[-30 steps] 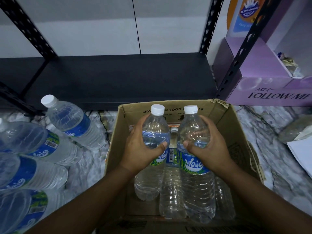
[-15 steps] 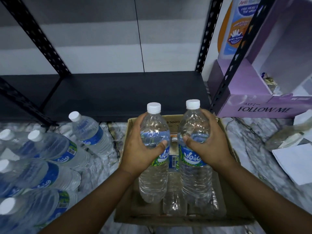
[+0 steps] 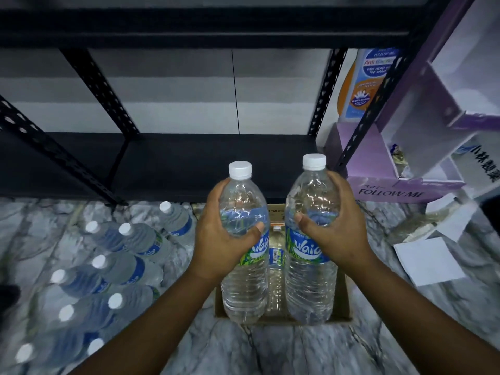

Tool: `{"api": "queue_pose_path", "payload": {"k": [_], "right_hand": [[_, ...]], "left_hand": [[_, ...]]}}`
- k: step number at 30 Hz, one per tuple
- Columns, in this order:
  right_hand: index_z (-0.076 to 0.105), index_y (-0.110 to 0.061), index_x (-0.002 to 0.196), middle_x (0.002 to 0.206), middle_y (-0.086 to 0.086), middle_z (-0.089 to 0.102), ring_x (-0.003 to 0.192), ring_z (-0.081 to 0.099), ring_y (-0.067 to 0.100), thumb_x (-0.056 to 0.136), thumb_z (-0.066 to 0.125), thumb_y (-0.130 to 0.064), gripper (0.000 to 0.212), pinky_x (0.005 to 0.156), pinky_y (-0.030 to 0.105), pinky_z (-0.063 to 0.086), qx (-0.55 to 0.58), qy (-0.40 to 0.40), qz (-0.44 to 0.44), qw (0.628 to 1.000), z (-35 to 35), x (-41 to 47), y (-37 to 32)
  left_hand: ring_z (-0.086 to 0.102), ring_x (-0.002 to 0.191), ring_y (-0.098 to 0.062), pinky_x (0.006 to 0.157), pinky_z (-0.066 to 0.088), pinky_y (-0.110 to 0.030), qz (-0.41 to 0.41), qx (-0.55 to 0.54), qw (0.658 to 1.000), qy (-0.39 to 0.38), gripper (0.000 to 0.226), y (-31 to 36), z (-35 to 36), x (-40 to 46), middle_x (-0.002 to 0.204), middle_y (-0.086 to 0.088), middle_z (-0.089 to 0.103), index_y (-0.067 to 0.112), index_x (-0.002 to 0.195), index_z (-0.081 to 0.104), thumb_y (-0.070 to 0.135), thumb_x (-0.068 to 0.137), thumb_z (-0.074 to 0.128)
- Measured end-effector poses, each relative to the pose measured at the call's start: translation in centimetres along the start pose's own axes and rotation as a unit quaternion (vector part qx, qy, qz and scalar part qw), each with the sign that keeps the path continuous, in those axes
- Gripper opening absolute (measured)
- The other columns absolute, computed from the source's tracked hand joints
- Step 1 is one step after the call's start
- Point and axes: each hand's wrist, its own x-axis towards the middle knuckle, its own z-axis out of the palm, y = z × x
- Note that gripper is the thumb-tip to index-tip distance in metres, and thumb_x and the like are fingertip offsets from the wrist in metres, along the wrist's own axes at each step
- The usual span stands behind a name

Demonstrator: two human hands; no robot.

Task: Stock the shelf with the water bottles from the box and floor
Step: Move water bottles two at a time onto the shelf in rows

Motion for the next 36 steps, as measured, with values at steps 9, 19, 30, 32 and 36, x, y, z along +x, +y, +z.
{"api": "queue_pose_path", "payload": {"k": [9, 19, 30, 32, 36], "right_hand": [[0.04, -0.044, 0.122, 0.12, -0.02, 0.053, 0.107, 0.054, -0.014, 0.067, 0.078, -0.024, 0.07, 0.085, 0.004, 0.041, 0.021, -0.009, 0.035, 0.999, -5.3, 0.3, -15.0], [0.039, -0.032, 0.129, 0.121, -0.023, 0.051, 0.107, 0.051, -0.018, 0.066, 0.078, -0.026, 0.075, 0.085, 0.0, 0.038, 0.019, 0.002, 0.05, 0.999, -9.6, -0.2, -26.5], [0.038, -0.038, 0.133, 0.129, -0.014, 0.052, 0.12, 0.051, 0.0, 0.066, 0.079, -0.039, 0.079, 0.101, 0.024, 0.045, -0.01, 0.001, 0.061, 0.998, -13.6, -1.4, -34.6], [0.038, -0.038, 0.134, 0.13, -0.015, 0.052, 0.121, 0.051, 0.003, 0.065, 0.079, -0.039, 0.08, 0.103, 0.034, 0.046, -0.011, 0.004, 0.062, 0.998, -14.3, -1.7, -35.7], [0.038, -0.039, 0.133, 0.132, -0.011, 0.051, 0.124, 0.051, 0.011, 0.063, 0.08, -0.044, 0.082, 0.103, 0.045, 0.046, -0.021, 0.012, 0.058, 0.998, -15.6, -2.2, -38.0]], "left_hand": [[0.061, 0.112, -0.01, 0.091, 0.054, -0.032, -0.033, -0.01, 0.999, 0.002, 0.074, 15.1, -4.6, -0.4, 0.123, 0.013, 0.059, 0.064, 0.122, 0.036, 0.043, 0.063, 0.075], [0.06, 0.113, -0.01, 0.094, 0.054, -0.04, -0.046, -0.006, 0.999, -0.007, 0.073, 27.4, -7.7, -0.9, 0.124, 0.014, 0.059, 0.063, 0.123, 0.037, 0.044, 0.063, 0.075], [0.058, 0.114, -0.006, 0.095, 0.052, -0.035, -0.047, 0.019, 0.999, 0.013, 0.075, 36.5, -10.3, -2.1, 0.124, 0.017, 0.058, 0.067, 0.119, 0.035, 0.034, 0.066, 0.077], [0.058, 0.113, -0.005, 0.095, 0.052, -0.035, -0.046, 0.017, 0.999, 0.012, 0.074, 37.9, -10.7, -2.5, 0.123, 0.017, 0.058, 0.067, 0.119, 0.035, 0.036, 0.066, 0.077], [0.058, 0.115, -0.01, 0.096, 0.052, -0.041, -0.05, 0.005, 0.999, 0.01, 0.071, 40.3, -11.2, -3.3, 0.125, 0.014, 0.058, 0.064, 0.121, 0.036, 0.049, 0.062, 0.073]]}}
